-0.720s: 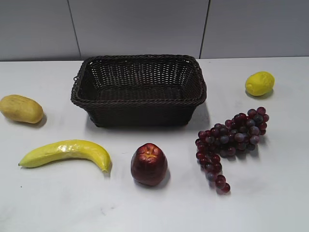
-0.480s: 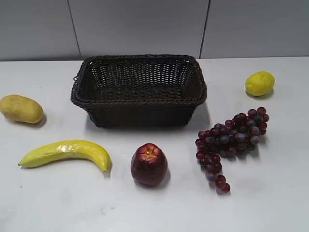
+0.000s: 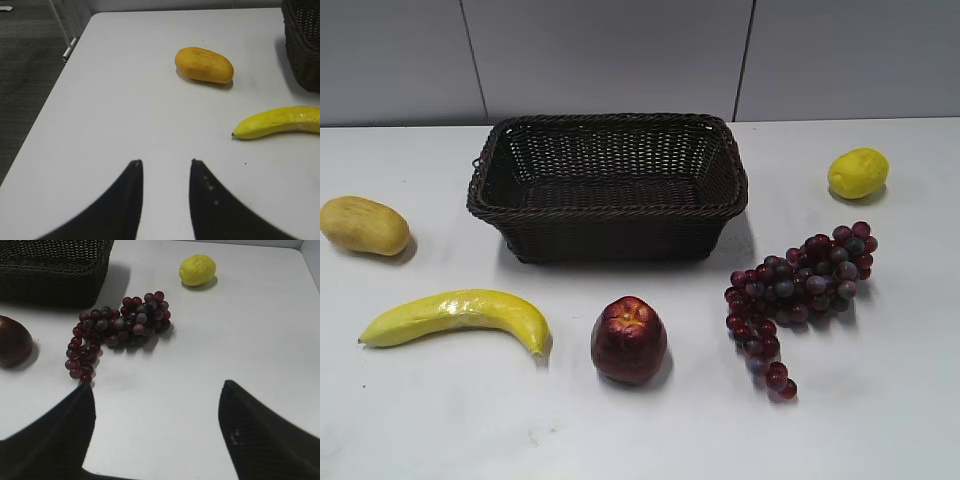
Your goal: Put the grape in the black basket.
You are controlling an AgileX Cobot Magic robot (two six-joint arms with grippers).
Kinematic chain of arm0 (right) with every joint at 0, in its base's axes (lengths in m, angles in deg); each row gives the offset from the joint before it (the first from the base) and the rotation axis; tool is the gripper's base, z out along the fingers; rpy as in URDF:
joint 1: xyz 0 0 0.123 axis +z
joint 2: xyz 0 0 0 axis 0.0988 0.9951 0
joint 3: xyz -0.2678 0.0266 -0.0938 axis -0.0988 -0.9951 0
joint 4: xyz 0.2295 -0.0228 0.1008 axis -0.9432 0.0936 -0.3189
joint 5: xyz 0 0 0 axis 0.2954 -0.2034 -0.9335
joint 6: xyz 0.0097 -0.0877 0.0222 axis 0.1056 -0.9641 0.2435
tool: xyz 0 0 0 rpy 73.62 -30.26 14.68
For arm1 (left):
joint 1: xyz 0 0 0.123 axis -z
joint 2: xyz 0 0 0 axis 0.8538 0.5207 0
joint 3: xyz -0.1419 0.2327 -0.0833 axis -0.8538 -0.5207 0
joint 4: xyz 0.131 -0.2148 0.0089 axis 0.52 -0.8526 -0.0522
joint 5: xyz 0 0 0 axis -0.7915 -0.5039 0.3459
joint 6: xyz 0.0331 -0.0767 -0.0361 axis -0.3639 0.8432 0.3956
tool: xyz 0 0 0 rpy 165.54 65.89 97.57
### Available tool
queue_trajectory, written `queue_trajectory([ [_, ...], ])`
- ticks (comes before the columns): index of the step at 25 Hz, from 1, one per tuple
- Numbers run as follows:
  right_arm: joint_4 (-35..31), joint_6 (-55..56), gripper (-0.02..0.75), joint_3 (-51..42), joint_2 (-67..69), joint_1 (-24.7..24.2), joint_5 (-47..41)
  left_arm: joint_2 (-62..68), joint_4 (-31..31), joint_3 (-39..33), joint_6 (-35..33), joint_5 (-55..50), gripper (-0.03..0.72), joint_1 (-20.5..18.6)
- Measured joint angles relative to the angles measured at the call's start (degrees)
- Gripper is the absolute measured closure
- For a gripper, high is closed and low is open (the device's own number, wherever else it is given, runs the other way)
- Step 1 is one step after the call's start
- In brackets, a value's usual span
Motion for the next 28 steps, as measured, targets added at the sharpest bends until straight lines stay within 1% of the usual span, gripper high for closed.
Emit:
queue_trajectory([
  [9,-0.7,0.0,0.152,0.3,0.3,-0.1,0.9,0.0,0.0,0.0,0.0,0.0,0.452,0.0],
  [12,-1.8,0.0,0.152,0.8,2.4,-0.1,7.3,0.0,0.0,0.0,0.0,0.0,0.452,0.0],
  [15,-2.7,0.0,0.152,0.8,6.0,-0.1,18.1,0.0,0.0,0.0,0.0,0.0,0.452,0.0],
  [18,-2.9,0.0,0.152,0.6,11.5,-0.1,27.3,0.0,0.0,0.0,0.0,0.0,0.452,0.0],
  [21,-2.9,-0.4,0.152,0.6,18.5,-0.1,33.9,0.0,0.0,0.0,0.0,0.0,0.452,0.0],
  [25,-3.1,-0.6,0.151,0.6,30.6,-0.1,39.5,0.0,0.0,0.0,0.0,0.0,0.452,0.0],
  [28,-5.8,-0.7,0.121,1.9,41.0,-0.1,40.0,0.0,0.0,0.0,0.0,0.0,0.452,0.0],
])
